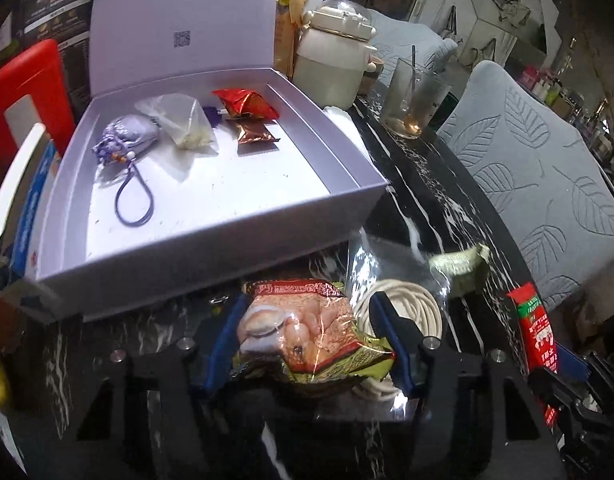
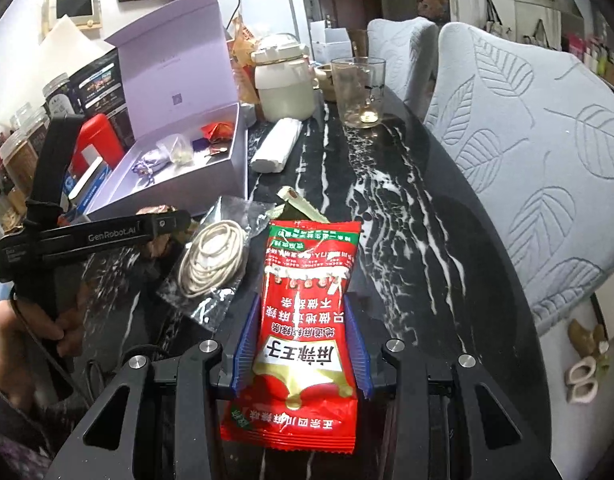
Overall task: Organize soft objects
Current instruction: 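Lift the meat snack packet off the table with the left gripper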
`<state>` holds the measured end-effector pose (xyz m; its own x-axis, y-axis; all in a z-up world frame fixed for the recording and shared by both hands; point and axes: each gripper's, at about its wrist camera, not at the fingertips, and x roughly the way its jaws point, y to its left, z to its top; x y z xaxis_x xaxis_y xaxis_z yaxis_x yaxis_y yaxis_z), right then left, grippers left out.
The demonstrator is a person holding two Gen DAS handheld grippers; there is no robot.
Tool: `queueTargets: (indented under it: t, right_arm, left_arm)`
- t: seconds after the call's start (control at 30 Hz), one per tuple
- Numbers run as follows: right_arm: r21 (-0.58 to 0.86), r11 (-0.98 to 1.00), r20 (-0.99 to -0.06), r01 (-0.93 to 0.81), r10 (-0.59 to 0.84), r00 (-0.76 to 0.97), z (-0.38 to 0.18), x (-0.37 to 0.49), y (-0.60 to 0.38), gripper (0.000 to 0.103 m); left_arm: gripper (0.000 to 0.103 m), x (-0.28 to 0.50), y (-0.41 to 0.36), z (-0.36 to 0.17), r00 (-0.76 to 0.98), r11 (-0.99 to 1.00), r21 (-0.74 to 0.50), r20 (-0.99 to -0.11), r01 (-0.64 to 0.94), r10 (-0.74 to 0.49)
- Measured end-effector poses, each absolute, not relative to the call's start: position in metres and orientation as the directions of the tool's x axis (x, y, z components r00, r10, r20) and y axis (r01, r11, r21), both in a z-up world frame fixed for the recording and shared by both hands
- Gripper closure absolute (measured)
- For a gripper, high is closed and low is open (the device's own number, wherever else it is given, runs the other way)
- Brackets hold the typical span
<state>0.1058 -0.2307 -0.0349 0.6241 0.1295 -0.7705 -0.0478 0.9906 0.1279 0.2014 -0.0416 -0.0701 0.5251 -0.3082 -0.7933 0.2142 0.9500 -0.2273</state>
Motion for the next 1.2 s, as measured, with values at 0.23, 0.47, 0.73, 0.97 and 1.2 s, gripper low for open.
queueTargets:
  t: [0.23,0.47,0.73,0.97,1.2]
  right_arm:
    - [0.141,0.989,-0.758,-0.051,0.141,0.637,-0.030,0.085,-0.228,0.062]
    - [0.154,0.985,-0.755,-0.078,0.168,0.634,-0.032,0.070,-0.218,0.062]
    - [0.154,0.982,-0.757,-0.109,0.188,0.626,-0.035,0.061,-0.203,0.062]
    - [0.150,0.983,-0.757,-0.110,0.185,0.627,-0.034,0.059,-0.198,0.062]
    - [0.152,0.983,-0.759,-0.104,0.183,0.625,-0.035,0.058,-0.200,0.062]
  left_arm:
    - [0.041,0.166,-0.034,-0.063,0.524,0.950,-0.226,-0.794,0.215,-0.308]
    - [0.041,0.130,-0.018,-0.074,0.490,0.956,-0.217,-0.823,0.197,-0.288]
    - [0.036,0.115,-0.004,-0.092,0.444,0.966,-0.208,-0.859,0.151,-0.254]
    - [0.036,0.116,-0.004,-0.094,0.486,0.969,-0.196,-0.839,0.151,-0.246]
    - [0.042,0.112,0.002,-0.091,0.524,0.966,-0.208,-0.812,0.155,-0.259]
